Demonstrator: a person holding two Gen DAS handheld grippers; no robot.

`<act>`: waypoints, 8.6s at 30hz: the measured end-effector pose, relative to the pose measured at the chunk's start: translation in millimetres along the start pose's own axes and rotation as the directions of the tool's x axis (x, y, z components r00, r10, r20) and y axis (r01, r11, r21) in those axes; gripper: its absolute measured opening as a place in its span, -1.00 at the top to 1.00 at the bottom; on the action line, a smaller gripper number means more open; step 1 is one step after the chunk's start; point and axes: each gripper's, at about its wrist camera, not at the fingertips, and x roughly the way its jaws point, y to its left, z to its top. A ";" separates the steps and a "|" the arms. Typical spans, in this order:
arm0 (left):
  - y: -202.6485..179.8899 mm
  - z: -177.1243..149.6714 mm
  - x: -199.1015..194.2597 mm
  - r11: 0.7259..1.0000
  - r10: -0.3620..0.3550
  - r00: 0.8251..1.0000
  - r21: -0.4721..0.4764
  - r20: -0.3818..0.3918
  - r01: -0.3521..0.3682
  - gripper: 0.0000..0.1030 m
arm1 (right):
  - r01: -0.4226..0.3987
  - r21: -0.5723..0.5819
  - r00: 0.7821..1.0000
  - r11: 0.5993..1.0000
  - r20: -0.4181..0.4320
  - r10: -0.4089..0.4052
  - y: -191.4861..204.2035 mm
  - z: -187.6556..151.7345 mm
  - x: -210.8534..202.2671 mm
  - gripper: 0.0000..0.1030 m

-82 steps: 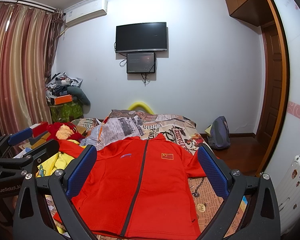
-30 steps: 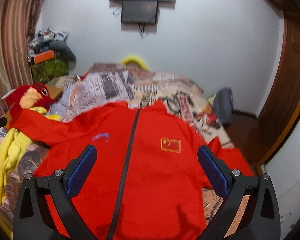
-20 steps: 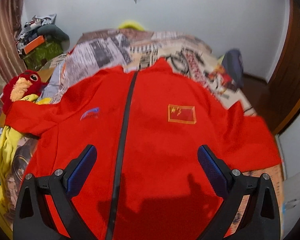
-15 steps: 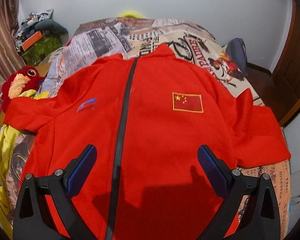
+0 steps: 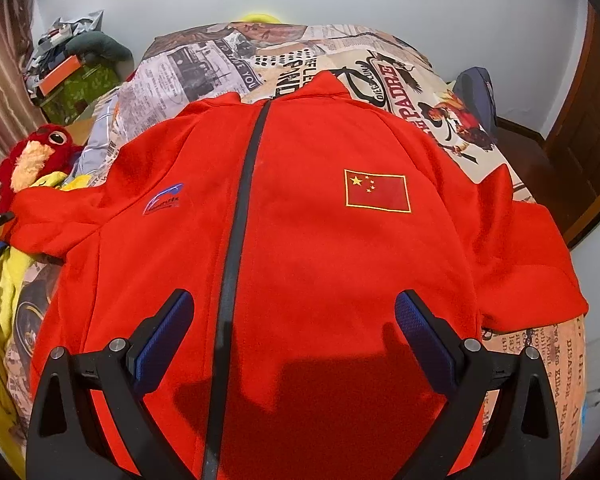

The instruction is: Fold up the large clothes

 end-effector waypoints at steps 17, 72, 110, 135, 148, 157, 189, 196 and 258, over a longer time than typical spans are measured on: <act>-177.3 -19.6 -51.3 0.860 0.056 0.979 0.488 0.198 -0.148 0.90 | -0.015 -0.010 0.995 1.000 0.098 0.016 -18.9 0.1 -38.5 -0.94; -138.8 -142.6 -29.7 0.714 0.218 0.976 0.678 0.023 -0.176 -0.23 | -0.154 -0.449 0.987 0.880 -0.030 0.157 153.2 37.3 35.7 -0.91; -159.3 -183.5 50.3 0.617 0.294 0.953 0.775 -0.067 -0.136 -0.32 | -0.233 -0.138 0.954 0.963 0.161 0.253 69.0 101.6 10.8 0.87; -134.8 -182.9 85.9 0.590 0.484 0.874 0.725 0.033 -0.354 -0.63 | -0.135 0.203 0.990 0.970 -0.006 0.139 -125.4 4.5 21.1 0.83; -127.6 -183.3 83.5 0.592 0.522 0.851 0.696 0.051 -0.406 -0.89 | -0.032 0.263 0.998 0.964 -0.049 0.047 -166.9 -23.7 6.1 0.62; -169.8 -205.3 43.3 0.548 0.470 0.878 0.748 0.093 -0.373 -0.86 | 0.010 0.297 0.999 0.955 0.040 -0.023 -209.5 -30.7 -54.3 0.49; -316.9 -339.5 13.7 0.396 0.128 0.990 0.911 0.065 -0.111 -0.86 | -0.119 0.842 0.992 0.526 0.085 0.089 -385.4 -58.8 42.0 0.12; -306.2 -328.2 4.9 0.446 0.134 0.989 0.887 0.067 -0.121 -0.86 | 0.024 0.825 0.998 0.565 0.013 -0.061 -380.8 -44.3 25.7 0.81; -310.8 -339.9 -77.1 0.373 0.036 0.999 0.927 0.030 -0.041 -0.86 | -0.209 -0.018 0.974 0.978 -0.091 0.206 -57.4 3.6 -38.6 0.57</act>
